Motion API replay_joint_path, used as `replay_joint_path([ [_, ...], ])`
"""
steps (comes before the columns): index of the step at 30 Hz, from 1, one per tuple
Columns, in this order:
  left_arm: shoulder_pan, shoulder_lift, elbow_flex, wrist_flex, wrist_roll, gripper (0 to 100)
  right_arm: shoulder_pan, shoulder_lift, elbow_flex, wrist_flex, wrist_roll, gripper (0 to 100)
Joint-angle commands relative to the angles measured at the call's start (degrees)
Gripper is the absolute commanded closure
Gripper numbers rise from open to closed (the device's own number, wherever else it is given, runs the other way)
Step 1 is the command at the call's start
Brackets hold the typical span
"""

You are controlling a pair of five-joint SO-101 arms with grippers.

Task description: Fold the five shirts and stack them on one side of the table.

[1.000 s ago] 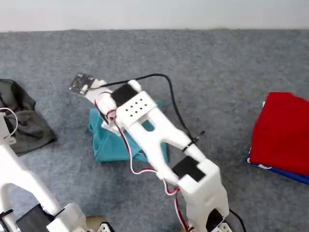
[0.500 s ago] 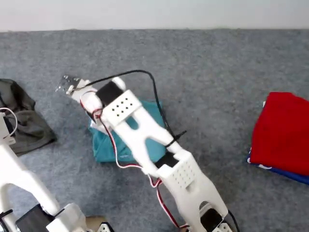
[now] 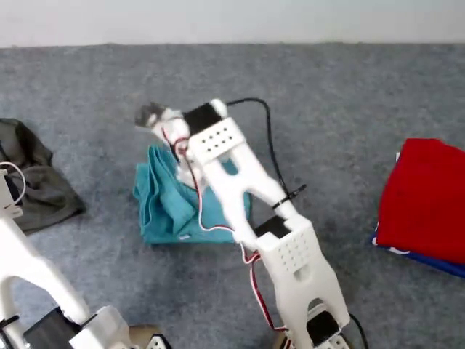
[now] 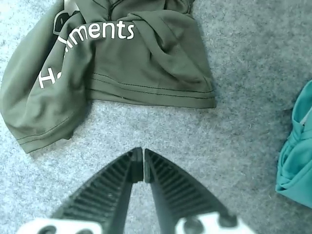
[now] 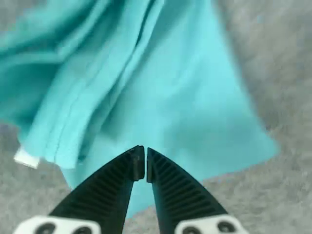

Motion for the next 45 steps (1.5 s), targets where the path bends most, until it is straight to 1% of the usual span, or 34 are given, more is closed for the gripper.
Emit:
replay_joint_path([
  [1,-0.3,-0.8,-2.5,0.7,0.4,98,-1.3,-3.4,4.3,2.2,1.2,98.8],
  [5,-0.4,-1.5,-2.6,2.0,0.4,98,-9.3,-1.0,2.0,1.1,1.3,98.8],
  [10,-3.3,-8.0,-2.6,1.8,0.3,98,-19.2,2.2,-4.3,-2.0,1.1,98.8],
  [12,-5.1,-10.8,-2.6,1.6,0.1,98,-21.1,2.7,-9.1,-1.4,1.1,98.8],
  [15,-7.4,-13.6,-2.4,1.8,-0.4,98,-21.1,2.6,-15.9,1.5,-0.5,98.8],
  [18,-9.4,-15.6,-2.2,1.8,-2.7,98,-18.1,2.1,-18.8,2.7,-3.8,98.8],
  [21,-11.3,-16.4,-2.2,1.8,-3.2,98,-13.7,0.0,-18.3,2.6,-4.4,98.5],
  [26,-12.0,-16.4,-2.2,2.6,-3.2,98,-7.8,-2.6,-11.7,2.7,-4.6,98.8],
  [28,-12.0,-16.4,-2.2,3.3,-3.2,98,-6.2,-4.5,-8.7,2.6,-5.8,98.8],
  [31,-11.9,-16.4,-2.2,3.8,-3.2,98,-3.3,-5.3,-7.6,2.3,-6.6,98.8],
  [33,-11.9,-16.4,-2.2,3.8,-3.2,98,0.7,-4.4,-7.8,1.1,-6.6,98.7],
  [37,-11.9,-16.4,-2.2,3.8,-3.2,98,11.1,0.7,-7.8,-3.9,-6.6,98.4],
  [39,-11.9,-16.4,-2.2,3.8,-3.2,98,14.4,3.6,-7.8,-6.4,-5.5,98.4],
  [42,-11.9,-16.4,-2.2,3.9,-3.2,98,15.7,7.4,-7.8,-9.4,-2.6,98.4],
  [45,-11.8,-16.4,-2.2,3.9,-3.2,98,15.3,9.8,-7.9,-13.0,-1.8,98.5],
])
